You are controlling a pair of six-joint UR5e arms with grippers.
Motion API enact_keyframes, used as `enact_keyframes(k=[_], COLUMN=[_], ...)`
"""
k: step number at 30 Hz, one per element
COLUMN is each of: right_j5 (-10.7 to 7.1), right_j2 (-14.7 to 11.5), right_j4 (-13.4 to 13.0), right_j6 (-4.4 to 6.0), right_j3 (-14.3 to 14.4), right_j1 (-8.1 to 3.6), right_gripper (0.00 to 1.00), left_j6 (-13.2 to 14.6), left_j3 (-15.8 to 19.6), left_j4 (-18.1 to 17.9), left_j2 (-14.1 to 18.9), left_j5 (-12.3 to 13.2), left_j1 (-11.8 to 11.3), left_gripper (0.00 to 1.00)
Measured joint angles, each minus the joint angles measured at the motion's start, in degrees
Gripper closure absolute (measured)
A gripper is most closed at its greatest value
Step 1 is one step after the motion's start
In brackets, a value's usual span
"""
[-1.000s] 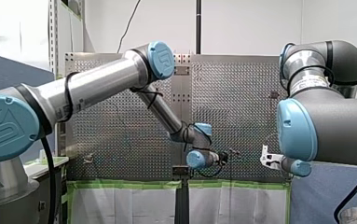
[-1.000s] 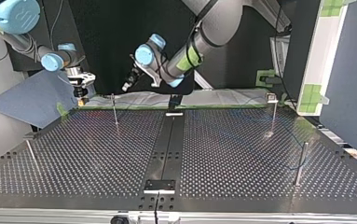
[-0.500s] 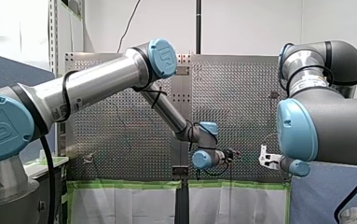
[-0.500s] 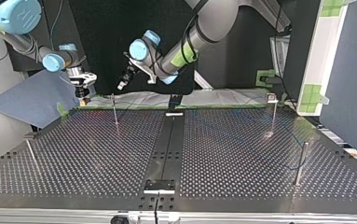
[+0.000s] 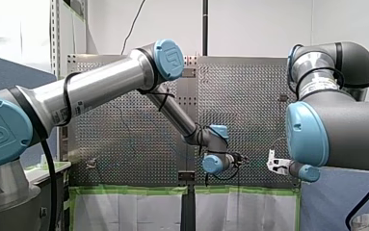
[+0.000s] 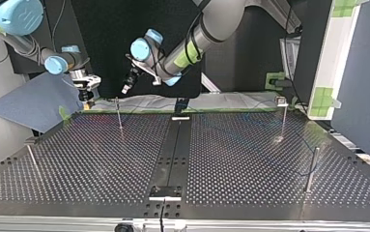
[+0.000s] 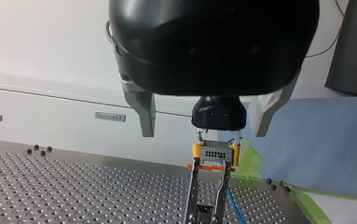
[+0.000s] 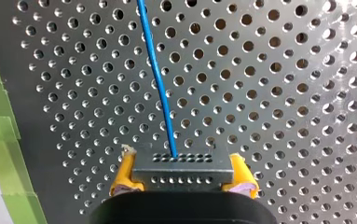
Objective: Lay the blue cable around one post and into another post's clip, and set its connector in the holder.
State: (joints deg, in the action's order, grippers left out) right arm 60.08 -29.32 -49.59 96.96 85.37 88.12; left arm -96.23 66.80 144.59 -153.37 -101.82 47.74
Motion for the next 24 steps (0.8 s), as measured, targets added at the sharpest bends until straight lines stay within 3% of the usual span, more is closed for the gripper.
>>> enact_keyframes(k=[24], right_j5=[-0.04], right_j2=[0.01], right_j4=[0.16], right_j6=[-0.08], right_j3=[0.01], right_j1=[0.09], right_gripper=[1.0], left_j6=[-0.78], left_j3=[0.02], left_j4=[0.18], left_j2=[-0.02], left_j5=[-0.61], left_j1=[0.1], left_gripper=[0.0])
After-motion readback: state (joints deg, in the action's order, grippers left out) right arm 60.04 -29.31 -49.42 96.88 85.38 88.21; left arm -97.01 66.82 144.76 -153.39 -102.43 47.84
